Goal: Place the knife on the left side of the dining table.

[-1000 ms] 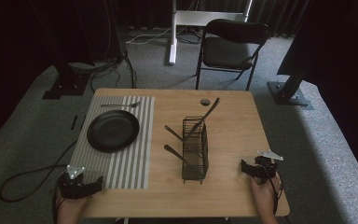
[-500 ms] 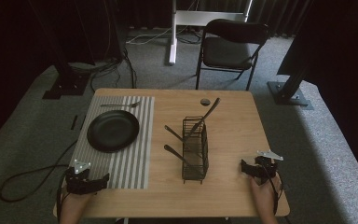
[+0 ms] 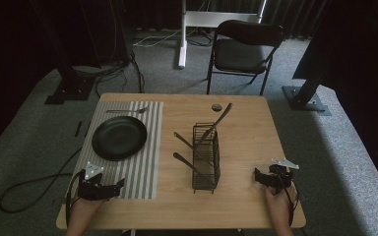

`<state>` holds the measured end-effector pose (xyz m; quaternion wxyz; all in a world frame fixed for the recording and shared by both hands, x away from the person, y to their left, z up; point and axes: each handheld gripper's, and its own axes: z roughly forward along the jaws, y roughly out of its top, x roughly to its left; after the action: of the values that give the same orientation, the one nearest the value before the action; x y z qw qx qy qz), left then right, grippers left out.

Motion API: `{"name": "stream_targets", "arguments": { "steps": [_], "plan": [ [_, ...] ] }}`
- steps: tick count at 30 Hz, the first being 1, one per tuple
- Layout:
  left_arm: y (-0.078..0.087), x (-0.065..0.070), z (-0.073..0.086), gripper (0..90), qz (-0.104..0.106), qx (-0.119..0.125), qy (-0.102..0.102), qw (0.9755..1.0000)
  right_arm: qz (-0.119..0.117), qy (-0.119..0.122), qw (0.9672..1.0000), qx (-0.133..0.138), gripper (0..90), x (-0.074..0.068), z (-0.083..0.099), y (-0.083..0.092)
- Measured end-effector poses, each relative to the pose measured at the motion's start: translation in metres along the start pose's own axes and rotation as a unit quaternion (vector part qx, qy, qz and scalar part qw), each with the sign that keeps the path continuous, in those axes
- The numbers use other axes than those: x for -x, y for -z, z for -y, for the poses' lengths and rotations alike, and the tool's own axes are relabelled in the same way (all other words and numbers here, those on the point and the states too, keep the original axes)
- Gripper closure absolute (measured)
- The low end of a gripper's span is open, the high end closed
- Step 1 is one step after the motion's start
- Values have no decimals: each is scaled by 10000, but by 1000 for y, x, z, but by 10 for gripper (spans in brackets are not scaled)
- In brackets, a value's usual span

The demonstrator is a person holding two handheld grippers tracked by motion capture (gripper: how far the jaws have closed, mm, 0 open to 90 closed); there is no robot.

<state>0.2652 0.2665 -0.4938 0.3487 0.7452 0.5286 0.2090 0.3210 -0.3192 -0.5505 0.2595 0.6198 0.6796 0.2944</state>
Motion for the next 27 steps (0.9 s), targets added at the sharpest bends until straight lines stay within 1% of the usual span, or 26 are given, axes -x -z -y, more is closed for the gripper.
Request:
{"name": "stream_targets", "arguments": {
  "steps": [2,3,6,12,14,16,17,18,21,23,24,25,26,27],
  "plan": [
    [1,2,-6,48,110,35,-68,9999,0,2,10000,1,110,0,0,0],
    [1,4,-8,48,105,69,-80,9999,1,-1,10000,0,110,0,0,0],
    [3,7,-16,48,202,113,-135,9996,0,-1,10000,-1,110,0,0,0],
    [4,15,-32,49,434,183,-296,9985,0,0,10000,0,110,0,0,0],
    [5,17,-37,48,527,218,-311,9979,1,-1,10000,1,110,0,0,0],
    [6,20,-43,48,581,244,-376,9973,1,1,10000,1,110,0,0,0],
    [6,20,-43,48,581,244,-376,9973,1,1,10000,1,110,0,0,0],
    [8,23,-49,48,610,293,-413,9969,1,2,10000,1,110,0,0,0],
    [11,27,-59,48,702,358,-499,9956,2,5,10000,-2,110,0,0,0],
    [11,28,-61,48,737,364,-522,9952,1,6,10000,-2,111,0,0,0],
    [12,30,-66,48,807,433,-591,9940,-1,5,10000,-3,111,0,0,0],
    [13,32,-69,48,822,441,-659,9935,-3,3,10000,4,111,0,0,0],
    [13,33,-71,48,868,480,-653,9929,-3,3,10000,3,111,0,0,0],
    [14,34,-74,48,976,511,-648,9918,-2,10,10000,5,111,0,0,0]
  ]
}}
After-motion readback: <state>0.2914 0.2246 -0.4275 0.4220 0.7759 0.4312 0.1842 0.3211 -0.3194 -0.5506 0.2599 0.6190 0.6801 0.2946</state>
